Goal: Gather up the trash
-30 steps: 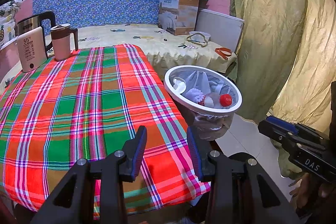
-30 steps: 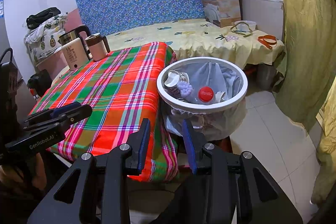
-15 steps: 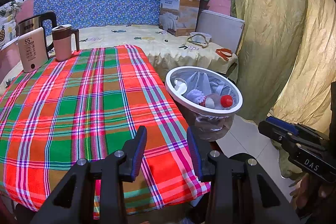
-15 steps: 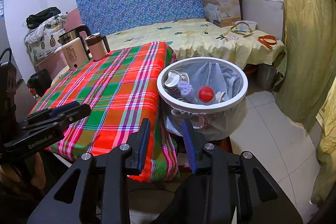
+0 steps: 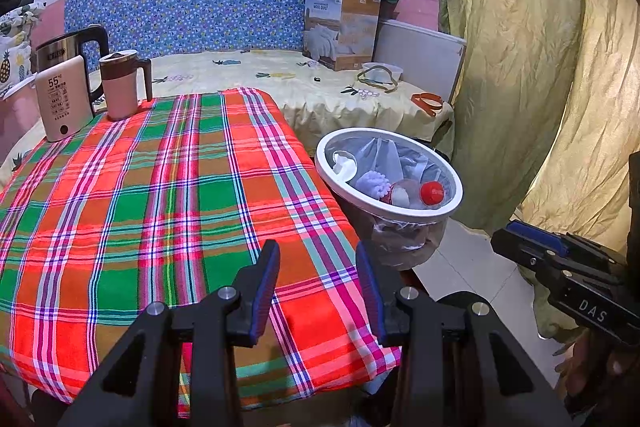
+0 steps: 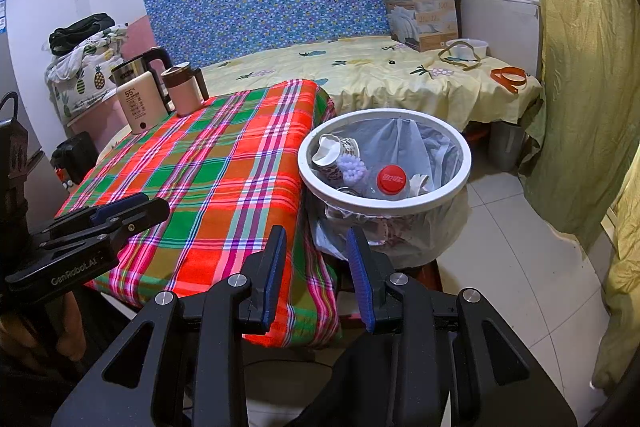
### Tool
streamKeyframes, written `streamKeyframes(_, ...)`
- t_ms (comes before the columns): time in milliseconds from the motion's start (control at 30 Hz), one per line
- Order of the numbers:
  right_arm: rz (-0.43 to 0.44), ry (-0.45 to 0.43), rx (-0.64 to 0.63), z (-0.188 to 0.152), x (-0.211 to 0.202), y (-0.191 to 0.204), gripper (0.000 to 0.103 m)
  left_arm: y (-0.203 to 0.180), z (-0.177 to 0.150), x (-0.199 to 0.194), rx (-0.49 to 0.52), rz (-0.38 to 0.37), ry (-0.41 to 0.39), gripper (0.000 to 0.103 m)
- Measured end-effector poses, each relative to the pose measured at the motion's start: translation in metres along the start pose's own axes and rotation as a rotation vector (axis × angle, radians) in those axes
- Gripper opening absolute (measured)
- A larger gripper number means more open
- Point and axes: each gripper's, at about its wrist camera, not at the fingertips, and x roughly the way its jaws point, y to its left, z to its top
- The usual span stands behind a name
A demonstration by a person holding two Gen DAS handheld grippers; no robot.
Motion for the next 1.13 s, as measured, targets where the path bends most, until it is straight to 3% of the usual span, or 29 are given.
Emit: streamKeyframes(1133, 0.000, 0.004, 0.000, -0.0009, 0.0009, -0.0006, 0.034, 0.0031, -0.0041, 0.0027, -0.010, 0.034, 0.003, 0.041)
